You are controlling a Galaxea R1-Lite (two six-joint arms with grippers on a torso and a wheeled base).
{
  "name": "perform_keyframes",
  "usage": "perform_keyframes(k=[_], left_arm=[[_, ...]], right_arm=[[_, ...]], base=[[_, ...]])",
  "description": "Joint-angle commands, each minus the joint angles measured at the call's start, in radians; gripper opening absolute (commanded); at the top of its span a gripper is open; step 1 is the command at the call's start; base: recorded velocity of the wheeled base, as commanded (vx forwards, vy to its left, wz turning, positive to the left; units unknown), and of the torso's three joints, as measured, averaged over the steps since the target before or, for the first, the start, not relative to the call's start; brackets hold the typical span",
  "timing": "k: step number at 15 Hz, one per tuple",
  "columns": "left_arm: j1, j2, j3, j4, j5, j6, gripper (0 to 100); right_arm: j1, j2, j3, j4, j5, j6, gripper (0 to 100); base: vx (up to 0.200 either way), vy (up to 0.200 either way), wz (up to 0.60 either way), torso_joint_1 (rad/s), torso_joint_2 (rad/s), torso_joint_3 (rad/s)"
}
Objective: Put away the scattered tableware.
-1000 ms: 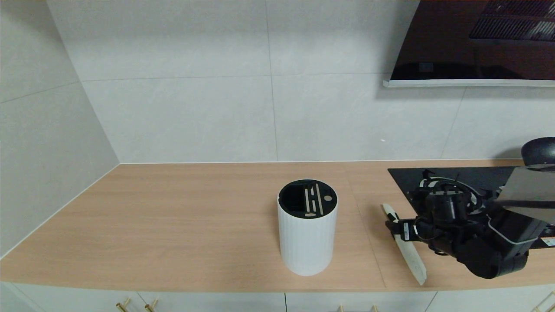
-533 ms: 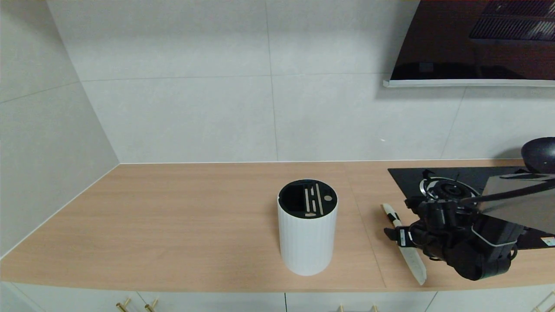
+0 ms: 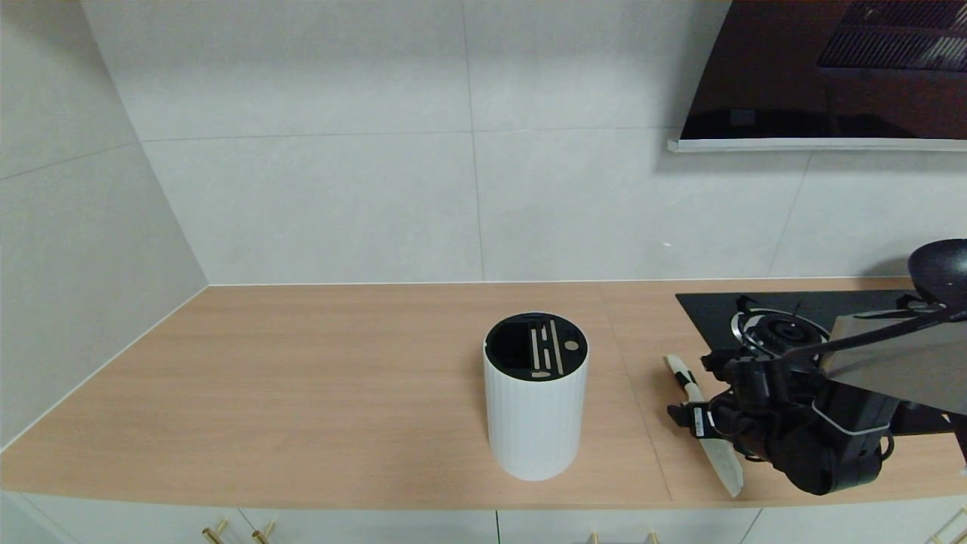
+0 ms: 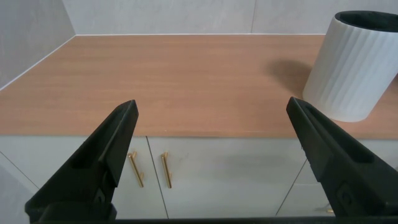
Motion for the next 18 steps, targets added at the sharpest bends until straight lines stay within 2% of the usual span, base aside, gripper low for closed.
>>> perform_keyframes(k=[1,7,8,18], left_arm=[[0.0,0.0,0.0,0.0,0.0,0.0,100],[0.0,0.0,0.0,0.0,0.0,0.0,100],[0.0,0.0,0.0,0.0,0.0,0.0,100],[0.0,0.0,0.0,0.0,0.0,-0.002,100]], right_arm=[[-0.001,0.003,0.0,0.001,0.0,0.0,100],[-0.001,0.019,-0.002,0.002,-0.001,-0.003,100],[-0.001,0.02,-0.002,0.002,-0.001,-0.003,0],[-0.001,0.014,-0.01,0.001,-0.004,-0.003,0]], base=[[0.0,0.0,0.0,0.0,0.0,0.0],[0.0,0.0,0.0,0.0,0.0,0.0],[0.0,0.0,0.0,0.0,0.0,0.0],[0.0,0.0,0.0,0.0,0.0,0.0]])
